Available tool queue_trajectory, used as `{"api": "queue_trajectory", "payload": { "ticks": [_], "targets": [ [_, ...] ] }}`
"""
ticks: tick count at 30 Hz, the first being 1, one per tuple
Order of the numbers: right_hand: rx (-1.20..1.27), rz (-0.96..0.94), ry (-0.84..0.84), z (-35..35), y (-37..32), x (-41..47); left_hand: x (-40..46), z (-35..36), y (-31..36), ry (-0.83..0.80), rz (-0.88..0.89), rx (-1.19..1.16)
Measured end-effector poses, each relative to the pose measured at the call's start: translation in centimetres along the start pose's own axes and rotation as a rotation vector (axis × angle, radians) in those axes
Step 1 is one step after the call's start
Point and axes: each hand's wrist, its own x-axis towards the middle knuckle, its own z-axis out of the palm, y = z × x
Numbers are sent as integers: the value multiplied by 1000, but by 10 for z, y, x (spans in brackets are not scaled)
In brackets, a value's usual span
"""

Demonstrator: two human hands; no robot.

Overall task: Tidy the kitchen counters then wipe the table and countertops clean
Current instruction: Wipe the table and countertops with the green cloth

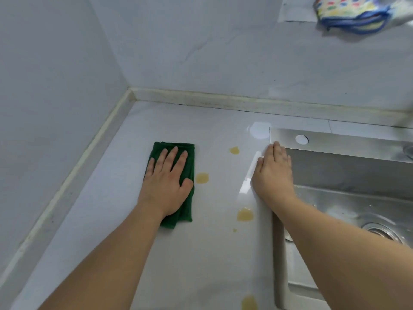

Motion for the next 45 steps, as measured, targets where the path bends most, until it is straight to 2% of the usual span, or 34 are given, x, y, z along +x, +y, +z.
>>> {"api": "queue_trajectory", "payload": {
  "ticks": [8, 25, 45],
  "targets": [
    [-72, 10, -13, 1, -1, 1, 47, -3, -2, 2, 3, -3],
    [-41, 20, -48, -1, -3, 2, 173, -12, -11, 12, 35, 10],
    [-38, 32, -65, -4, -4, 1, 155, -11, 38, -15, -12, 3]
  ]
}}
